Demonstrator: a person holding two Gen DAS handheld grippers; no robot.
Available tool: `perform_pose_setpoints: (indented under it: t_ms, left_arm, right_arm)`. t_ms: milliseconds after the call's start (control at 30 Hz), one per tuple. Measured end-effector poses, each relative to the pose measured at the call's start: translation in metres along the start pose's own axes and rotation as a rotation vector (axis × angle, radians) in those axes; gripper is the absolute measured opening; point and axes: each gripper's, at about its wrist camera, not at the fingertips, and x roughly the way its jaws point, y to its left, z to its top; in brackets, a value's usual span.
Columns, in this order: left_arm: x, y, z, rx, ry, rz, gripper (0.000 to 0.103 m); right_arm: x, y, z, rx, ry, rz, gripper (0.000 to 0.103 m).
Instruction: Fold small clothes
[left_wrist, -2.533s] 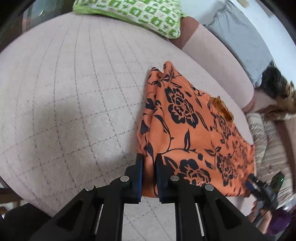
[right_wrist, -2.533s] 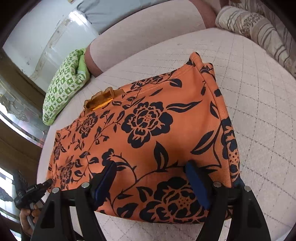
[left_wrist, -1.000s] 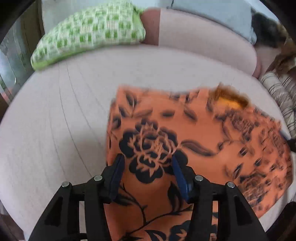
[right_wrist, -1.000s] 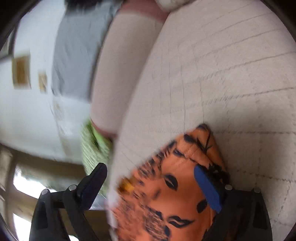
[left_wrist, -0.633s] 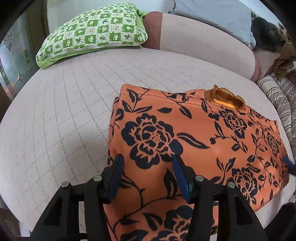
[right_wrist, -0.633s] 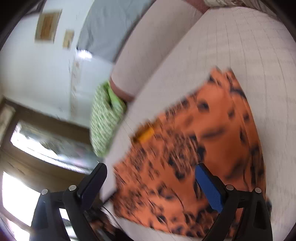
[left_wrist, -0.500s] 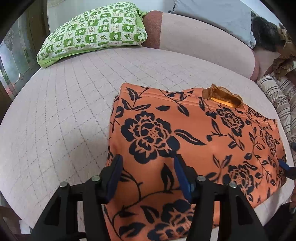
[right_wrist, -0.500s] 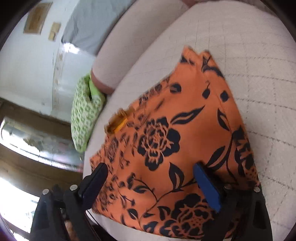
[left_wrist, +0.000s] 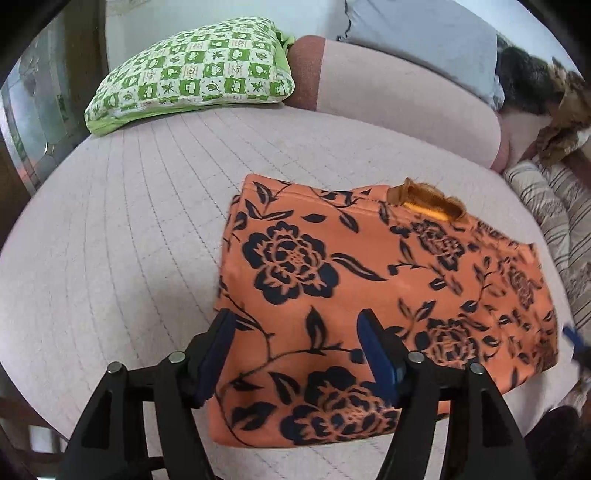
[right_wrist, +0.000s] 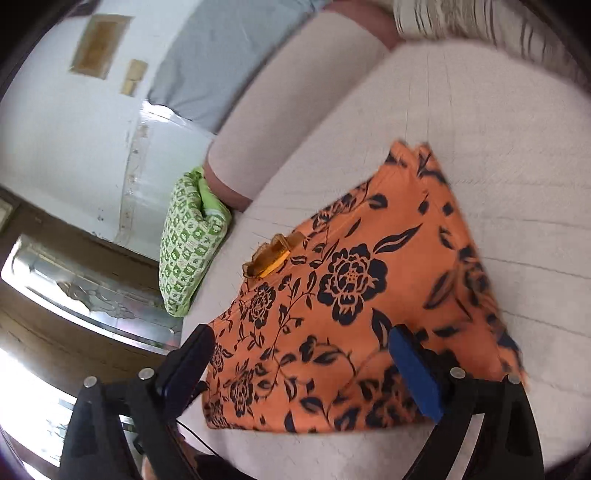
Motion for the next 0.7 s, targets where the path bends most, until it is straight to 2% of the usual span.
perform_pose_setpoints:
  t_ms: [167, 267, 433, 533, 600, 700]
  left_arm:
    - [0.006, -0.016, -0.012, 0.039, 0.022, -0.011, 0.071]
    - [0.006, -0.029, -0.017, 0.052, 0.015, -0.035, 0.071]
    - [0.017, -0.059, -0.019, 0.116, 0.011, -0.055, 0.071]
    - [0.033, -0.076, -0.025, 0.184, 0.022, -0.011, 0.075]
    - [0.036, -0.082, -0.029, 0.220, -0.002, 0.020, 0.078]
    - [0.033, -0.084, -0.028, 0.239, -0.003, 0.026, 0.078]
  right_arm:
    - [-0.027, -0.041, -0.042, 0.158, 0.008, -0.054, 0.097]
    - [-0.021, -0.049, -0.061, 0.196, 0.020, -0.072, 0.097]
    - [-0.012, -0.073, -0.056, 0.304, -0.001, -0.054, 0.097]
    - [-0.007, -0.084, -0.049, 0.373, -0.025, -0.010, 0.096]
    - [-0.005, -0.084, -0.040, 0.359, -0.033, 0.013, 0.083]
    - [-0.002, -0.090, -0.034, 0.395, -0.038, -0.001, 0.064]
